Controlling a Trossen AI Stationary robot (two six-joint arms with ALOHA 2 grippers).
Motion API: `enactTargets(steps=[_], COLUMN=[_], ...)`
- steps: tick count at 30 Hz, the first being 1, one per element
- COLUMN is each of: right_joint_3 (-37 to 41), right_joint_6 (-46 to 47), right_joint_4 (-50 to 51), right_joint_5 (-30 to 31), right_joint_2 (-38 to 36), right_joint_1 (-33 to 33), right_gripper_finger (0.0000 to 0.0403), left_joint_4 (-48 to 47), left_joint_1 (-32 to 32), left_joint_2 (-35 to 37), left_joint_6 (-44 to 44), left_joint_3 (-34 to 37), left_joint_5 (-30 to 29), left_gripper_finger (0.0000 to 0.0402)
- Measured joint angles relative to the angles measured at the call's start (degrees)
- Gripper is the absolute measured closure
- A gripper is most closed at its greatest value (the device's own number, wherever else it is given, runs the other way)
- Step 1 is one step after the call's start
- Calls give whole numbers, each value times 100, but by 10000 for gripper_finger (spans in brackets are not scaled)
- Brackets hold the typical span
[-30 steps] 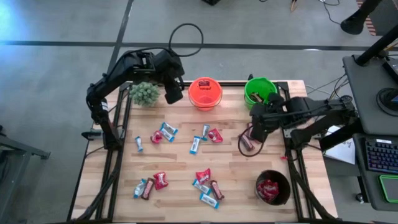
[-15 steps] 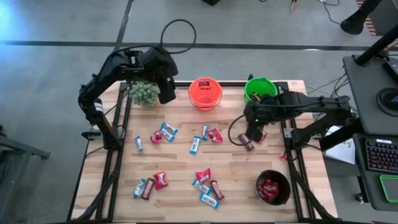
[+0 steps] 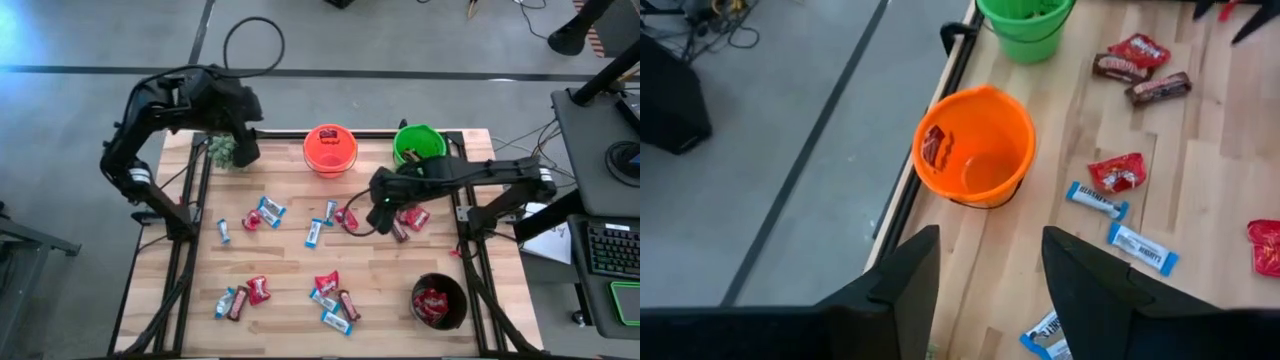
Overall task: Organize candy in baskets
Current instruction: Put the brown chocolate into the green bucket
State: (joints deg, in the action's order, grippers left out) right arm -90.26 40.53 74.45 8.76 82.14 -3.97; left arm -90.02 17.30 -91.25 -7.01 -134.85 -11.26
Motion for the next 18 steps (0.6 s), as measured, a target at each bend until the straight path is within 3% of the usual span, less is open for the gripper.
enactTargets(steps=[18], right_joint_3=[-4], right_joint_6=[1717], right_joint_4=[-669], right_joint_5=[-478], right_joint_2=[1303], right_joint_1=[-1120], right_gripper_finger=[215], left_joint_4=[0], left_joint_1=[0], left_joint_2=[178], left_joint_6=[-603], left_joint_3=[0], left_joint_5=[-7], left_gripper_finger=[239])
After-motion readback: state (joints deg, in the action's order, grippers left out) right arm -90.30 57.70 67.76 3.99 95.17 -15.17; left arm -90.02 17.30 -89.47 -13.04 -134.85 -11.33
